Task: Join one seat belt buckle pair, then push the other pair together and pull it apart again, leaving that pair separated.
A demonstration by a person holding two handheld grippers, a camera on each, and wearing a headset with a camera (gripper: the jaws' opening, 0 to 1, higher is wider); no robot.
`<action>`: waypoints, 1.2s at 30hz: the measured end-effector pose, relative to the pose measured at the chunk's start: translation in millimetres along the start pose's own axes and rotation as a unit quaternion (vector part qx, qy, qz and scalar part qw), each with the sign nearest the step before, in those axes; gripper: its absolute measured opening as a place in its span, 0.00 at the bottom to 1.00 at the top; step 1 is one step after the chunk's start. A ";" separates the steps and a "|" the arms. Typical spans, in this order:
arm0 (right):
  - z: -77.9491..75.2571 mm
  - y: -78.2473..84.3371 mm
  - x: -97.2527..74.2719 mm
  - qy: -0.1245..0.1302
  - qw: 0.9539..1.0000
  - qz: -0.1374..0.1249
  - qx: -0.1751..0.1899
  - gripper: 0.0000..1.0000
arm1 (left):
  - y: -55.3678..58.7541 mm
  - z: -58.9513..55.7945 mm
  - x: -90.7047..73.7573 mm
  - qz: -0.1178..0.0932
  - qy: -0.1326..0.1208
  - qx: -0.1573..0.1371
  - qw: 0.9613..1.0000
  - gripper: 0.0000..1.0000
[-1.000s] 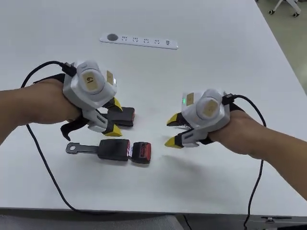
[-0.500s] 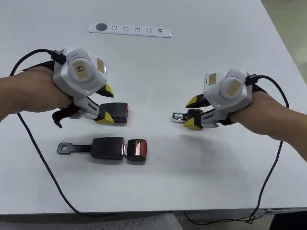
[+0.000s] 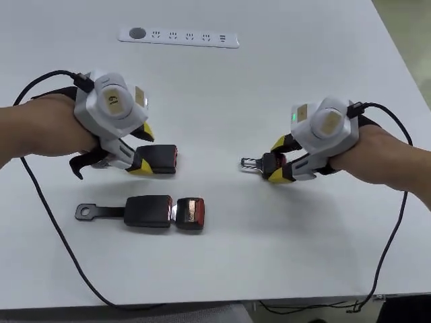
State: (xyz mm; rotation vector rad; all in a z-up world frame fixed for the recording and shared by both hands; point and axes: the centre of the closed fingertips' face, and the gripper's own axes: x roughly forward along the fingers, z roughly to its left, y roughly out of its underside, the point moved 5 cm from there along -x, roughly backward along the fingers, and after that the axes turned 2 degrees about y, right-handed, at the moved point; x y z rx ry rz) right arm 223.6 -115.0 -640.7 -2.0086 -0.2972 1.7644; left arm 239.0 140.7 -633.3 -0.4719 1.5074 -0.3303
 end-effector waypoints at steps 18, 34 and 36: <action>-2.9 4.3 7.4 -0.033 0.999 0.001 -0.006 0.33 | 4.3 -10.3 6.4 0.024 0.019 0.024 0.999 0.34; 0.1 -2.6 10.7 -0.030 0.999 -0.009 0.007 0.33 | 7.4 -5.0 10.7 0.047 0.028 0.032 0.998 0.33; 4.1 -10.2 11.6 -0.029 0.999 -0.013 0.007 0.33 | 8.0 -3.9 11.6 0.046 0.029 0.030 0.998 0.33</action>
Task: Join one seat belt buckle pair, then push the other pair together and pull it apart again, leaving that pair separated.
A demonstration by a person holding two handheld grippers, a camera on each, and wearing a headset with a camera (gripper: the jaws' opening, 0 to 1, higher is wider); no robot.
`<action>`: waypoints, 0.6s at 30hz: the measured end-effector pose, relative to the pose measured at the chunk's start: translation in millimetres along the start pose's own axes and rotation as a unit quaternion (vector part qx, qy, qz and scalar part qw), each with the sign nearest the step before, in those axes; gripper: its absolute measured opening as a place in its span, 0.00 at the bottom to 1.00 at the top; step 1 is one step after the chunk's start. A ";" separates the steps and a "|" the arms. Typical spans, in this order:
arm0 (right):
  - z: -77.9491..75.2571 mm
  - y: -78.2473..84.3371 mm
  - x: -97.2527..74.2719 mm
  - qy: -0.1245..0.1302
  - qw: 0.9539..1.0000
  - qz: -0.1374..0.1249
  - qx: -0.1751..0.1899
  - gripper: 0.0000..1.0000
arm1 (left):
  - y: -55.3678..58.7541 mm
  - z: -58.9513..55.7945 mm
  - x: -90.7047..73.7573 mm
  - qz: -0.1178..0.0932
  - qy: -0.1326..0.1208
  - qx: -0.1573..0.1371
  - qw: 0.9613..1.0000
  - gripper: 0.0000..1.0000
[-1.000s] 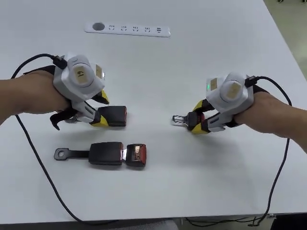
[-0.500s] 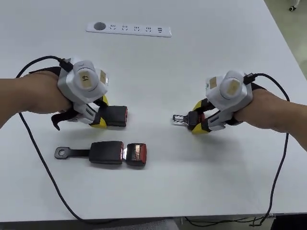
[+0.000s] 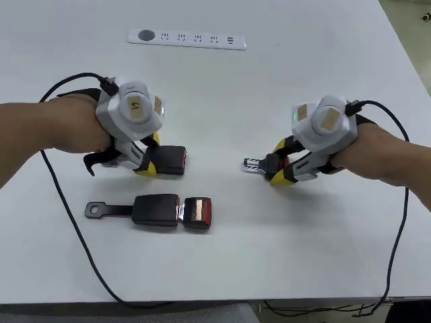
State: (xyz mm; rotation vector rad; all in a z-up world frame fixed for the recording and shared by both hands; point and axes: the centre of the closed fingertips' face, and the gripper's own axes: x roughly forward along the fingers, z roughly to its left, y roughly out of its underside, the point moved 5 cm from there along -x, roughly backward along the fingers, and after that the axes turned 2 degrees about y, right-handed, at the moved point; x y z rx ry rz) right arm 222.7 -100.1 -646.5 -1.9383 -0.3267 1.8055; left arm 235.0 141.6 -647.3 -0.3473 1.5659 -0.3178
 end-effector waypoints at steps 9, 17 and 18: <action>6.6 -30.9 21.5 -0.003 1.000 -0.025 -0.009 0.33 | 0.5 0.7 1.1 -0.002 -0.001 -0.009 1.000 0.33; 14.0 -60.9 35.2 -0.004 0.999 -0.042 -0.018 0.33 | 0.3 0.2 2.0 0.003 -0.002 -0.008 1.000 0.33; 16.6 -64.5 36.5 -0.004 0.999 -0.043 -0.019 0.33 | 0.7 0.4 2.1 0.002 -0.002 -0.008 1.000 0.33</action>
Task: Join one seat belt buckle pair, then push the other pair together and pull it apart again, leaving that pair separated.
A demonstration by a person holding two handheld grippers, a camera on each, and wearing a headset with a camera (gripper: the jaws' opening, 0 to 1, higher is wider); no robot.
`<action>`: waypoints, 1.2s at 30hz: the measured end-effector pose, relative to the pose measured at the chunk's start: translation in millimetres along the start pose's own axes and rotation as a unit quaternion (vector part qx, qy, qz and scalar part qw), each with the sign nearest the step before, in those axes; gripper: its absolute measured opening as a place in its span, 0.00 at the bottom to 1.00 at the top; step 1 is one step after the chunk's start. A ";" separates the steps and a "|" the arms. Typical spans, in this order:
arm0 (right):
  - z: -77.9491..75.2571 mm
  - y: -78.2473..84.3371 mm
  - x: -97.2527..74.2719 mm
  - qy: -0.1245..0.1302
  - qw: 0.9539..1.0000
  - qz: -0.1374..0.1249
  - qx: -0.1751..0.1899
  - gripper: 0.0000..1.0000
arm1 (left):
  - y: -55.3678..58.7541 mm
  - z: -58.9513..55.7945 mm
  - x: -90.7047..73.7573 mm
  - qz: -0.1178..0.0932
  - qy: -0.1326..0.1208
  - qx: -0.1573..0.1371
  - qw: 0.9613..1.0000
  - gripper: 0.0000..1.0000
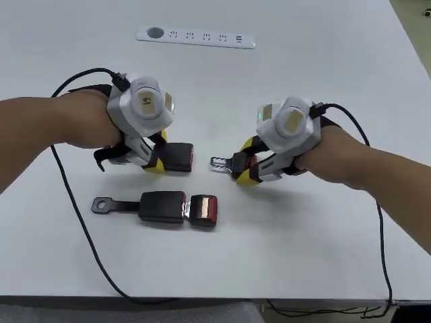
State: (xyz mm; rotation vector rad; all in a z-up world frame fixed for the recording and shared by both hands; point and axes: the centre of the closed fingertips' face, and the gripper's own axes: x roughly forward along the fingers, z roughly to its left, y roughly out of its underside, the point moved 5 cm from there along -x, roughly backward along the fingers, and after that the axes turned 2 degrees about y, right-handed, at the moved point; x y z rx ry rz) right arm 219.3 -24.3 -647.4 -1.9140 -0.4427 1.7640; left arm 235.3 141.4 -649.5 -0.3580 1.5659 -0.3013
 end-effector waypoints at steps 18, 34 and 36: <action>0.2 -25.9 15.6 0.009 1.000 0.004 -0.015 0.32 | -2.0 -0.8 -0.4 0.001 0.000 0.004 1.000 0.33; -3.1 -34.7 25.2 0.000 1.000 -0.023 -0.016 0.31 | -2.3 -1.8 -1.6 -0.004 0.006 0.013 1.000 0.32; -3.5 -36.2 25.6 -0.001 1.000 -0.023 -0.018 0.31 | -2.7 -1.8 -2.0 -0.005 0.006 0.014 1.000 0.32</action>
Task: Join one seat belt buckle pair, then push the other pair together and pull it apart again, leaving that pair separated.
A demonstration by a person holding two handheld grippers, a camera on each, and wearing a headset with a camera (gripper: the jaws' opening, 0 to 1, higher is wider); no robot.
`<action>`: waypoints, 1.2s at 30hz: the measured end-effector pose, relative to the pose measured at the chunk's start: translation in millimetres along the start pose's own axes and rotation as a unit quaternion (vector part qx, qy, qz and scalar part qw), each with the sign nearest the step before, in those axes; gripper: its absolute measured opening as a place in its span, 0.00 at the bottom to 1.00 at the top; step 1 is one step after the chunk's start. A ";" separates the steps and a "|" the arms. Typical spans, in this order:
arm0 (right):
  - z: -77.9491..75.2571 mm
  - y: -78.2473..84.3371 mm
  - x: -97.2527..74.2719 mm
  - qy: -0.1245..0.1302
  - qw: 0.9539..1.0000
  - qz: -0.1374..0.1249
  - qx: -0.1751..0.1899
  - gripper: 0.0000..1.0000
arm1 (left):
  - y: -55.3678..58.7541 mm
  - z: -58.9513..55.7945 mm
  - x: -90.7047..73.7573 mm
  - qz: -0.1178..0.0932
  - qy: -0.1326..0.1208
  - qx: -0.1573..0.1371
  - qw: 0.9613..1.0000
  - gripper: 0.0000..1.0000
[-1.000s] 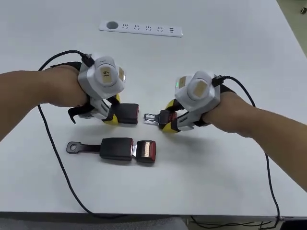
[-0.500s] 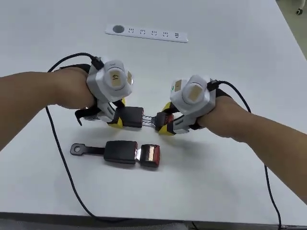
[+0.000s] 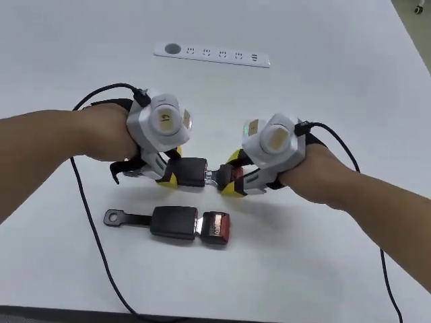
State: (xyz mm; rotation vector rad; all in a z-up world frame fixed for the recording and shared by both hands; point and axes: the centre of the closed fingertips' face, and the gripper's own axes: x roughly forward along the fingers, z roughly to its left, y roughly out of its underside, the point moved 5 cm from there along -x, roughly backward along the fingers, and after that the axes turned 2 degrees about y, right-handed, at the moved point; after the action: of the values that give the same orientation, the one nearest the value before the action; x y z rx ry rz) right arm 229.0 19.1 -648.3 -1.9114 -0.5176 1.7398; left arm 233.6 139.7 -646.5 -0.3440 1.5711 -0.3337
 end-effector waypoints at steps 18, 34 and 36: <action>2.7 -17.4 10.0 -0.006 0.999 0.027 -0.023 0.30 | -0.5 -1.0 -1.0 -0.005 -0.002 0.002 1.000 0.31; 3.7 -15.1 6.2 0.001 1.000 0.019 -0.016 0.31 | 2.1 0.3 -1.8 -0.014 -0.004 -0.011 1.000 0.32; 2.6 -10.8 4.4 0.002 1.000 0.022 -0.017 0.31 | 1.9 0.0 -1.8 -0.011 -0.005 -0.013 1.000 0.32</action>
State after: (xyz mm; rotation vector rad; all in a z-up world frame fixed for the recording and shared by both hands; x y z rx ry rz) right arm 227.5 30.7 -645.6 -1.9639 -0.5112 1.7657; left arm 233.7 142.2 -645.6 -0.3830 1.5646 -0.3288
